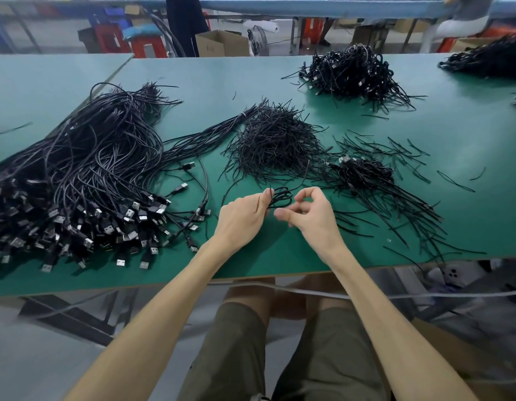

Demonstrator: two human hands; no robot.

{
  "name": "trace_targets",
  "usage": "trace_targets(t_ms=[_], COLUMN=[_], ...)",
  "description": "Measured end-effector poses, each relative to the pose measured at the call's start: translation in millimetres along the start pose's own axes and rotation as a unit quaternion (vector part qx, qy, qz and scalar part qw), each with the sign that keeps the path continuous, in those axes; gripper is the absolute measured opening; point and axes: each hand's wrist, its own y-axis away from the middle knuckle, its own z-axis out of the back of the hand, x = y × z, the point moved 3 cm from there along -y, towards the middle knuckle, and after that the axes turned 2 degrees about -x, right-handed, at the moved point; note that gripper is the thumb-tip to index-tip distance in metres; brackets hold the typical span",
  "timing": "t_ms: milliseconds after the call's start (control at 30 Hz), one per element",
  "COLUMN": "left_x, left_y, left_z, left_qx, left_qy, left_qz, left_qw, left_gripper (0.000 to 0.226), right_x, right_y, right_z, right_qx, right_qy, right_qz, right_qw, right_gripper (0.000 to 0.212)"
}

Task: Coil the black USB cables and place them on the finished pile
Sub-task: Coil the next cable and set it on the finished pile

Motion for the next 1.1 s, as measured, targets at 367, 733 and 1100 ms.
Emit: trace_targets(t_ms=[367, 733, 1100], left_x=[0, -2, -4], left_y=[5, 6, 4], left_z=[0, 1, 4], left_qx=[0.012, 0.021, 0.062], left_qy=[-0.001, 0.11, 0.085], left_qz=[-0.011, 0.01, 0.004], left_qw=[1.0, 0.994, 0.994], left_gripper=[0.059, 0.055, 0.067], right_x=[-6, -8, 3], right_y=[-1, -2, -1], right_z=[1, 0, -5], right_qx=[0.012, 0.009, 0.13], right_qy=[-0.036, -0.029, -0.047], right_qz=[-0.014, -0.024, 0.033], right_qw=[0.999, 0.999, 0.99], right_gripper=[0.049, 0.053, 0.069])
